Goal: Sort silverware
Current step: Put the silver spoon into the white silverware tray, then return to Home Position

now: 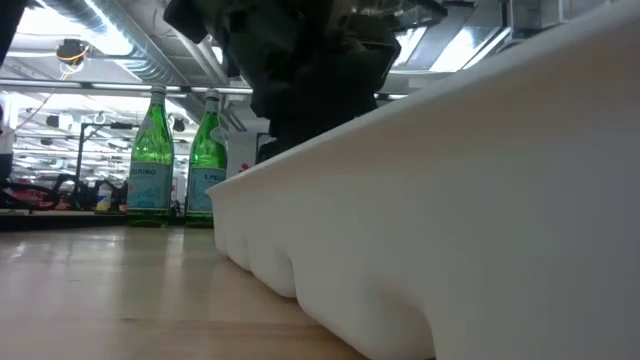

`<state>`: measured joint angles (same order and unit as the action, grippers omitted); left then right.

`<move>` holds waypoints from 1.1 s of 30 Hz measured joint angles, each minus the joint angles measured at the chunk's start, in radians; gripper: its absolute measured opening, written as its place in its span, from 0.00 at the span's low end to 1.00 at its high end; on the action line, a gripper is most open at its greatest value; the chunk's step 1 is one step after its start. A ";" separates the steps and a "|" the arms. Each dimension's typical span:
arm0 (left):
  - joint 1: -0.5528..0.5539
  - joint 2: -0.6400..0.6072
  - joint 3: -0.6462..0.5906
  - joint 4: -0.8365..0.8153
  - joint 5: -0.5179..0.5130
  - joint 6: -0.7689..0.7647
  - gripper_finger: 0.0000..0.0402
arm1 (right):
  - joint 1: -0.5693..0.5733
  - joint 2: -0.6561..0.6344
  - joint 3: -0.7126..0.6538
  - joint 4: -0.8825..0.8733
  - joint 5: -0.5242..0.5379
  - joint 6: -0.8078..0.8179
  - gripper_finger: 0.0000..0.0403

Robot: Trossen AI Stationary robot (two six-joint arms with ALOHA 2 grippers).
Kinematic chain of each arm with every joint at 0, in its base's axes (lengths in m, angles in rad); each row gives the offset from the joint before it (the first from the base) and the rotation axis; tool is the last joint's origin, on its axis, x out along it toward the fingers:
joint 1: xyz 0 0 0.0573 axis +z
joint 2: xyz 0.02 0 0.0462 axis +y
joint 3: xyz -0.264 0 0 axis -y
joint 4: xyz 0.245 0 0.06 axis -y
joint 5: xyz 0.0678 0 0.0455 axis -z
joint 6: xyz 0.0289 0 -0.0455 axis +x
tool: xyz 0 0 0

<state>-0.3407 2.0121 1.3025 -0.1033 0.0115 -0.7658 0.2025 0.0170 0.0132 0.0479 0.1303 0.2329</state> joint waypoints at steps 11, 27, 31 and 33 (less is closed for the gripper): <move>0.005 0.000 0.000 -0.025 -0.001 -0.088 0.03 | 0.000 0.000 0.000 0.000 0.000 0.000 0.19; 0.058 -0.075 0.000 -0.021 0.091 0.002 0.27 | 0.000 0.000 0.000 0.001 0.000 0.000 0.19; 0.078 -0.189 0.000 -0.034 0.014 0.150 0.27 | 0.000 0.000 0.000 0.001 0.000 0.000 0.19; 0.093 -0.260 0.000 -0.086 -0.026 0.234 0.27 | 0.000 0.000 0.000 0.001 0.000 0.000 0.19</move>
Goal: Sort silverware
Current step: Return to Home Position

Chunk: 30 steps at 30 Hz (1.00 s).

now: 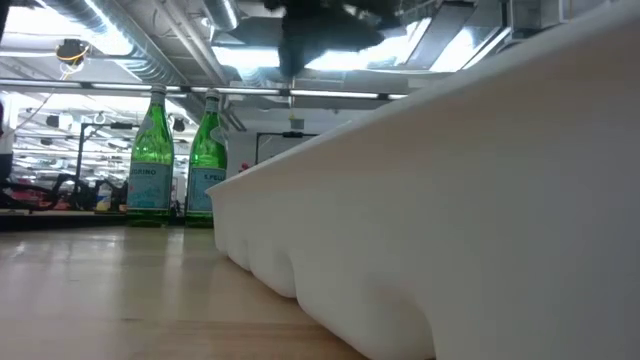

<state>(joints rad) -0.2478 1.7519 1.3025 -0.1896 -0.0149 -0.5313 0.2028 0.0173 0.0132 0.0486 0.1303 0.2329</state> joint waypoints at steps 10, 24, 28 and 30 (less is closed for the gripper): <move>0.122 -0.475 -0.170 -0.219 -0.166 0.250 0.27 | 0.000 0.000 0.000 0.000 0.000 0.000 0.19; 0.212 -1.229 -0.759 -0.058 -0.165 0.322 0.27 | 0.000 0.000 0.000 0.000 0.000 0.000 0.19; 0.227 -1.414 -0.882 0.009 -0.165 0.365 0.27 | 0.000 0.000 0.000 0.000 0.000 0.000 0.19; 0.237 -1.500 -0.925 0.026 -0.165 0.376 0.27 | 0.000 0.000 0.000 0.000 0.000 0.000 0.19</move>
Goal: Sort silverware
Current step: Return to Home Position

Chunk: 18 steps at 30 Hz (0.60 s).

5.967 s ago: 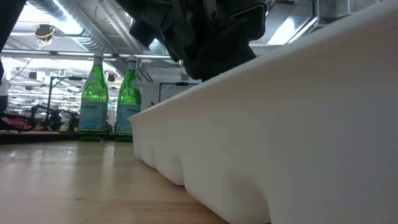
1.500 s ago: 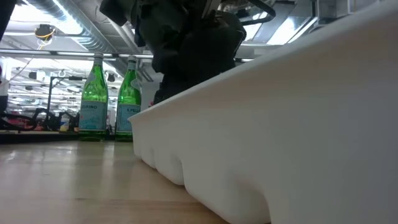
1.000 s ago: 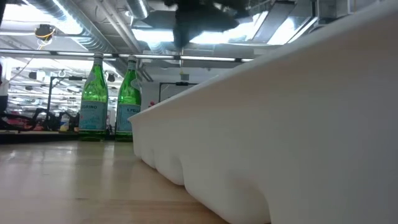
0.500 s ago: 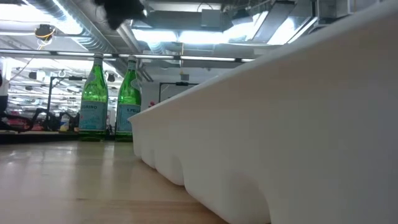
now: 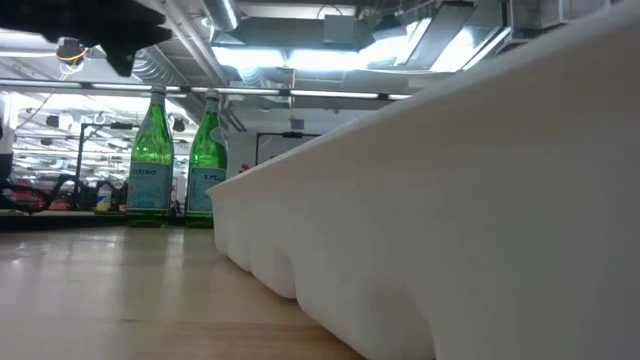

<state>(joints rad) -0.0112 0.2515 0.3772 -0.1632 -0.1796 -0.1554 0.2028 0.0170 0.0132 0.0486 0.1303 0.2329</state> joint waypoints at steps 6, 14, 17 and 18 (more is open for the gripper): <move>0.026 -0.220 -0.094 -0.003 0.000 0.008 0.27 | 0.000 0.000 0.000 0.000 0.000 0.000 0.19; 0.046 -0.248 -0.141 0.006 0.000 0.032 0.27 | 0.000 0.000 0.000 -0.001 -0.001 0.000 0.19; 0.050 -0.247 -0.174 0.049 0.000 0.029 0.27 | 0.000 0.000 0.000 -0.002 -0.001 0.000 0.19; 0.051 -0.247 -0.186 0.073 0.001 0.029 0.27 | 0.000 0.000 0.000 -0.002 -0.001 0.000 0.19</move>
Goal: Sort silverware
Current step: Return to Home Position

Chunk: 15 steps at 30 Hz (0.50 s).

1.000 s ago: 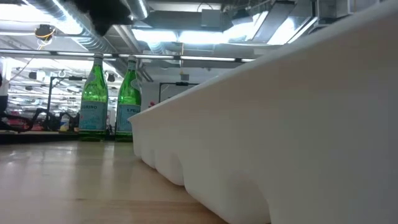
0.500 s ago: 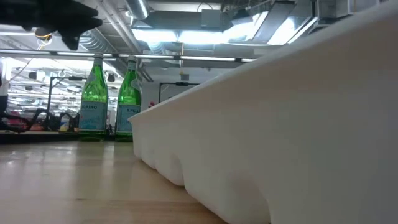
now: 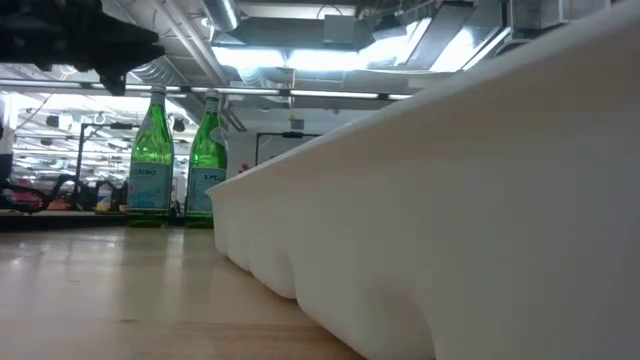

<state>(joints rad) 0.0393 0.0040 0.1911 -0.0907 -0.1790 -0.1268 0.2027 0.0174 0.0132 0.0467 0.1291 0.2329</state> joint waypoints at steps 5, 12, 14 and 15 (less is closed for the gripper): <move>0.000 0.000 -0.079 0.124 0.012 -0.004 0.27 | 0.000 0.000 0.000 0.000 0.000 0.000 0.19; 0.000 0.000 -0.160 0.214 0.023 -0.041 0.27 | 0.000 0.000 0.000 -0.001 0.000 0.000 0.19; 0.000 0.000 -0.180 0.215 0.027 -0.053 0.27 | 0.000 0.000 0.000 -0.001 0.000 0.000 0.19; 0.000 0.001 -0.182 0.201 0.029 -0.058 0.27 | 0.000 0.000 0.000 -0.001 0.000 0.000 0.19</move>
<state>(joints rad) 0.0391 0.0048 0.0091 0.1104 -0.1498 -0.1853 0.2028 0.0172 0.0132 0.0453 0.1292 0.2329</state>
